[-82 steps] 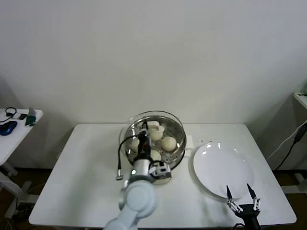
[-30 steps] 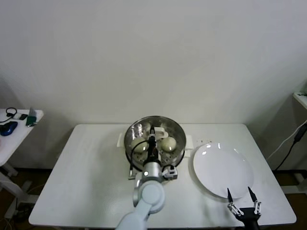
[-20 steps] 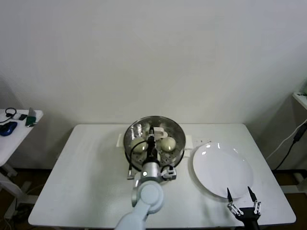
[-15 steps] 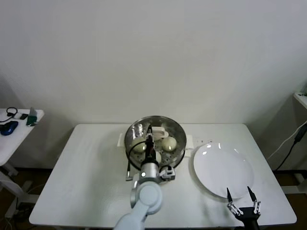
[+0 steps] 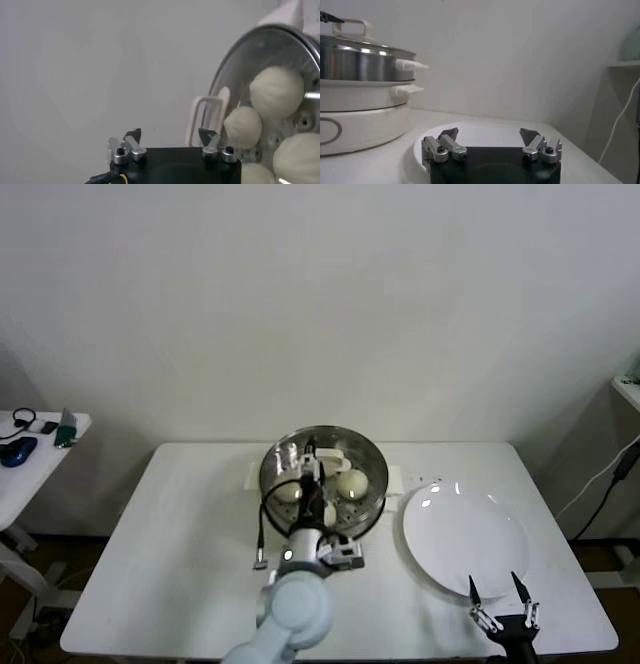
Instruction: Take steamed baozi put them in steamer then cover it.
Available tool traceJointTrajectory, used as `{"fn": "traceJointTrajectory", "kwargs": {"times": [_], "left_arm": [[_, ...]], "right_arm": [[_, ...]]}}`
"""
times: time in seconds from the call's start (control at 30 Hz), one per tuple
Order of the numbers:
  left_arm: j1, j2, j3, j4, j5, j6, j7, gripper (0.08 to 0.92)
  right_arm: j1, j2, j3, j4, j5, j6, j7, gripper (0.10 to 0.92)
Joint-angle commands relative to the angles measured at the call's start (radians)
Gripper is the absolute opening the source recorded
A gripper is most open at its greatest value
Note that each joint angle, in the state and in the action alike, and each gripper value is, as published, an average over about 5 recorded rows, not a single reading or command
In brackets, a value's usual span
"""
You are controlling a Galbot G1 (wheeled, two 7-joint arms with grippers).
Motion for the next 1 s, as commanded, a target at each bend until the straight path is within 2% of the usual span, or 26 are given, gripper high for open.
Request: {"fn": "traceJointTrajectory", "kwargs": {"times": [0.03, 0.17, 0.27, 0.4, 0.53, 0.73, 0.87, 1.0], "left_arm": [[0.103, 0.092, -0.091, -0.232, -0.580, -0.115, -0.157, 0.747], [0.186, 0.127, -0.247, -0.290, -0.894, -0.238, -0.272, 0.815], [0.246, 0.133, -0.421, -0.304, -1.096, -0.334, -0.321, 0.822], [0.330, 0.122, -0.650, -0.274, -1.329, -0.452, -0.313, 0.823], [0.442, 0.144, -0.798, -0.204, -1.531, -0.583, -0.294, 0.823], [0.598, 0.164, -0.814, -0.094, -1.631, -0.762, -0.296, 0.823], [0.623, 0.139, -0.763, -0.033, -1.624, -0.836, -0.291, 0.823], [0.624, 0.114, -0.721, 0.001, -1.611, -0.859, -0.274, 0.823]], "right_arm": [[-0.012, -0.004, -0.003, 0.048, 0.044, -0.086, 0.046, 0.823], [-0.017, -0.005, -0.001, 0.077, 0.045, -0.092, 0.049, 0.823], [-0.013, -0.001, -0.003, 0.089, 0.040, -0.093, 0.049, 0.823], [-0.006, 0.007, -0.008, 0.097, 0.032, -0.096, 0.046, 0.823], [-0.004, 0.010, -0.011, 0.094, 0.022, -0.092, 0.044, 0.823], [0.006, 0.008, -0.016, 0.077, 0.019, -0.081, 0.038, 0.823], [0.013, 0.007, -0.020, 0.062, 0.023, -0.077, 0.028, 0.823], [0.014, 0.004, -0.026, 0.055, 0.027, -0.074, 0.024, 0.823]]}}
